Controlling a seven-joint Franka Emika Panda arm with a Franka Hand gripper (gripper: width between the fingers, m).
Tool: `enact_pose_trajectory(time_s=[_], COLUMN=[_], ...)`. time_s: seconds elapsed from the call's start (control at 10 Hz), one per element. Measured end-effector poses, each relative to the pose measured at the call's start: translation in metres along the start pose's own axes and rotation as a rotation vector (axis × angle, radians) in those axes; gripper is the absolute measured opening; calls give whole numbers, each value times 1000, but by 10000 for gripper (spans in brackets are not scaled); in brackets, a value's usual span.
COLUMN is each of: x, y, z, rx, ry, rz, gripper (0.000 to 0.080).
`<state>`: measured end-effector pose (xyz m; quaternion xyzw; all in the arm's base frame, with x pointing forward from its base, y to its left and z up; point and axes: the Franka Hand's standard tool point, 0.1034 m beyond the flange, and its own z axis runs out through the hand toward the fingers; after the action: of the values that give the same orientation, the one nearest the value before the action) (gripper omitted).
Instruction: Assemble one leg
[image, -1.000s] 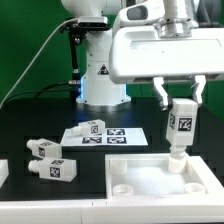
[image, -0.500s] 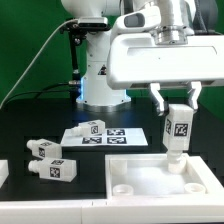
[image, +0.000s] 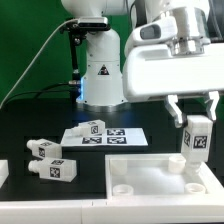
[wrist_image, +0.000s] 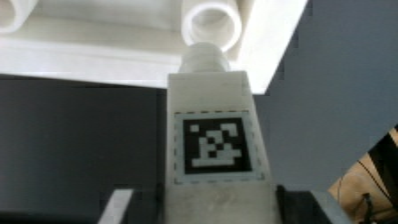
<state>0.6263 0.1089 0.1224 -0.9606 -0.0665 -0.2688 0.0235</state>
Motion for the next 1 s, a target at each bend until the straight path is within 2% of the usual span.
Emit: enact_pose_trajectory(time_s=[0.6,1.0], x=[-6,-18], y=[-3,-5], z=[14,26], rx=[1,1], ry=[-16,-27], rz=[-6,-9], gripper=[287,287])
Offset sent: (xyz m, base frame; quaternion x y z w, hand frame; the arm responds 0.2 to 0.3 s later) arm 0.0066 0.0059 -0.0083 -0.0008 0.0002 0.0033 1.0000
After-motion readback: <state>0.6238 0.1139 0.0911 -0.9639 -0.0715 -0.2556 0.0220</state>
